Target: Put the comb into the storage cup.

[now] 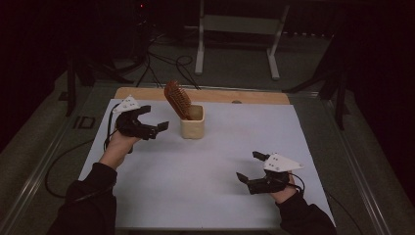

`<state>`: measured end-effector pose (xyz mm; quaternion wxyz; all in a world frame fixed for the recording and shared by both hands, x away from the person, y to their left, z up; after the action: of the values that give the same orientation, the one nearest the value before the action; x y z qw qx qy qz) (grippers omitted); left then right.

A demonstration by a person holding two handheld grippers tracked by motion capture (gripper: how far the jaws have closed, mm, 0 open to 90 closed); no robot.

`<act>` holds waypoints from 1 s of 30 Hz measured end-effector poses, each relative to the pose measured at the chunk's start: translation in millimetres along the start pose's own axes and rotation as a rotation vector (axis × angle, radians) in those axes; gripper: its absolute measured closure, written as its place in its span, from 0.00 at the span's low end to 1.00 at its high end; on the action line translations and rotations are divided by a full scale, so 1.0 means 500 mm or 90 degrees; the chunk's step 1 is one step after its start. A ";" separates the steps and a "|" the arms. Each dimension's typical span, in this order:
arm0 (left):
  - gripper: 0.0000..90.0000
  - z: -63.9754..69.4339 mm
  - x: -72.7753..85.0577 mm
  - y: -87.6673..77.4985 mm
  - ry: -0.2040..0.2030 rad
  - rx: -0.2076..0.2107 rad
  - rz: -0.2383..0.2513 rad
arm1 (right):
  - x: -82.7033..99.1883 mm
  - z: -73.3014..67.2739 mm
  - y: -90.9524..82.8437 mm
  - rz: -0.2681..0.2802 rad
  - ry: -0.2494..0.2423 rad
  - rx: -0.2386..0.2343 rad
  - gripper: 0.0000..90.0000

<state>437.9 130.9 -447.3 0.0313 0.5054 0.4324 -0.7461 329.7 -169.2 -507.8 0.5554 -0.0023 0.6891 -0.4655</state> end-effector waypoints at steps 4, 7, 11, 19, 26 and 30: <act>0.00 0.011 0.021 -0.014 0.007 0.005 0.000 | 0.001 0.001 -0.002 0.003 0.000 0.002 0.10; 0.00 0.019 0.040 -0.024 0.014 0.007 -0.001 | 0.003 0.001 -0.003 0.002 0.001 0.001 0.10; 0.00 0.029 0.062 -0.033 0.020 0.009 -0.002 | 0.007 0.003 -0.004 -0.002 0.005 0.004 0.10; 0.00 0.051 0.111 -0.048 0.032 0.011 -0.005 | 0.015 0.003 -0.007 -0.003 0.006 0.001 0.10; 0.00 0.066 0.158 -0.065 0.037 0.000 -0.003 | 0.019 0.007 -0.013 -0.002 0.010 0.005 0.10; 0.00 0.066 0.192 -0.071 0.030 -0.009 -0.010 | 0.023 0.006 -0.013 -0.006 0.009 0.006 0.10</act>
<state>349.9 168.1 -496.4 0.0186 0.5190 0.4421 -0.7313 324.0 -180.8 -512.2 0.5483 0.0002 0.6905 -0.4717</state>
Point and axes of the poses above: each handheld gripper's, and its own axes: y roughly forward along the jaws, x roughly out of its underside, z roughly to its right, the point moved 10 cm from there along y, roughly forward along the jaws, and after that the axes turned 15 degrees about -z, right-handed, at the moved point
